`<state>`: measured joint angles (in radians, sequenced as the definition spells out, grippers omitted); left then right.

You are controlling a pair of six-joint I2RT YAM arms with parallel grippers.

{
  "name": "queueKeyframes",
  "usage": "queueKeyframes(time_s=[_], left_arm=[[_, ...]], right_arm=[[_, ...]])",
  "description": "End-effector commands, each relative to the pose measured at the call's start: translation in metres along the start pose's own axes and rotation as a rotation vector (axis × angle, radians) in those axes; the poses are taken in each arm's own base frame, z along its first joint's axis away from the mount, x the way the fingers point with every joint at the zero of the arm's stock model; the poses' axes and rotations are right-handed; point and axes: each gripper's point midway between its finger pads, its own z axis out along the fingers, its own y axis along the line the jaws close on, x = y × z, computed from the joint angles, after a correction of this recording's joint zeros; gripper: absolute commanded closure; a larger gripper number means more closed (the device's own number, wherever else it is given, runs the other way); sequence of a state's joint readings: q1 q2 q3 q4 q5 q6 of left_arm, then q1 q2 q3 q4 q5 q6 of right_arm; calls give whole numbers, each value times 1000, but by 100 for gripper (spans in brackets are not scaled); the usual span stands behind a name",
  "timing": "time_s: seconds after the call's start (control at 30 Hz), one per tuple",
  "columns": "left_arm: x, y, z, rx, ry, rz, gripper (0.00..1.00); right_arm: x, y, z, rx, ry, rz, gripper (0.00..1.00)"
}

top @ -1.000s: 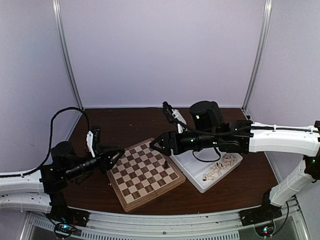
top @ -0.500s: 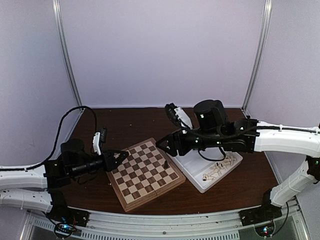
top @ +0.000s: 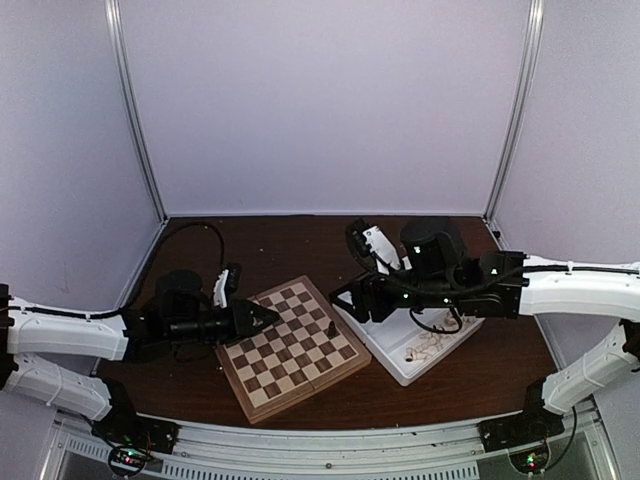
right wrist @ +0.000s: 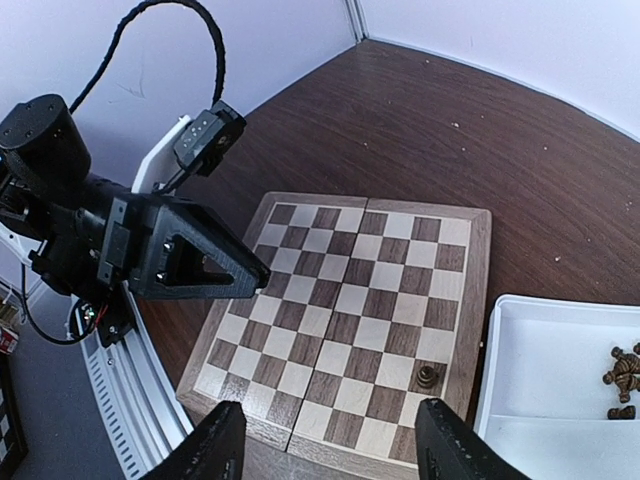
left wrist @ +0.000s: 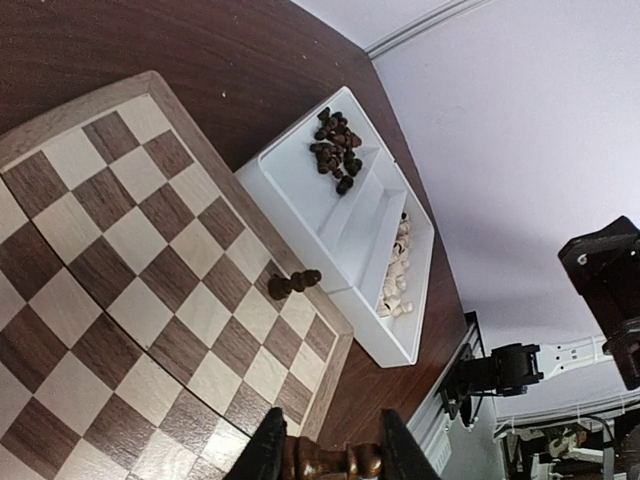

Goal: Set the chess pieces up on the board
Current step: Place the chess piece on the chessboard.

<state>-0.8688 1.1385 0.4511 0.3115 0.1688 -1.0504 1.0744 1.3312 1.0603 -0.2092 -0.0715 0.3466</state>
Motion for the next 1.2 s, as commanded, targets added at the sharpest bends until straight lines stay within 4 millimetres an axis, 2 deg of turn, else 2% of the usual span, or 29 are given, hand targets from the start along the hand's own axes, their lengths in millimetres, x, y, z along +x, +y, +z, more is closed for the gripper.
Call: queueKeyframes(time_s=[0.0, 0.23, 0.4, 0.5, 0.63, 0.73, 0.97, 1.17], left_arm=[[-4, -16, 6, 136, 12, -88, 88], [9, 6, 29, 69, 133, -155, 87], [25, 14, 56, 98, 248, -346, 86], [29, 8, 71, 158, 294, -458, 85], [29, -5, 87, 269, 334, -544, 89], [31, -7, 92, 294, 336, -571, 90], [49, 8, 93, 197, 370, -566, 85], [54, 11, 91, 179, 369, -575, 85]], right_arm=[[-4, -11, -2, 49, -33, 10, 39], [2, -12, 10, 44, -32, 12, 39], [19, -9, 23, 25, 45, -83, 39], [31, -3, 28, -2, 88, -146, 39], [46, -5, 33, -6, 86, -165, 41], [56, -7, 36, -7, 81, -145, 41], [68, -7, 39, -17, 83, -114, 41], [89, -5, 52, -27, 107, -121, 42]])
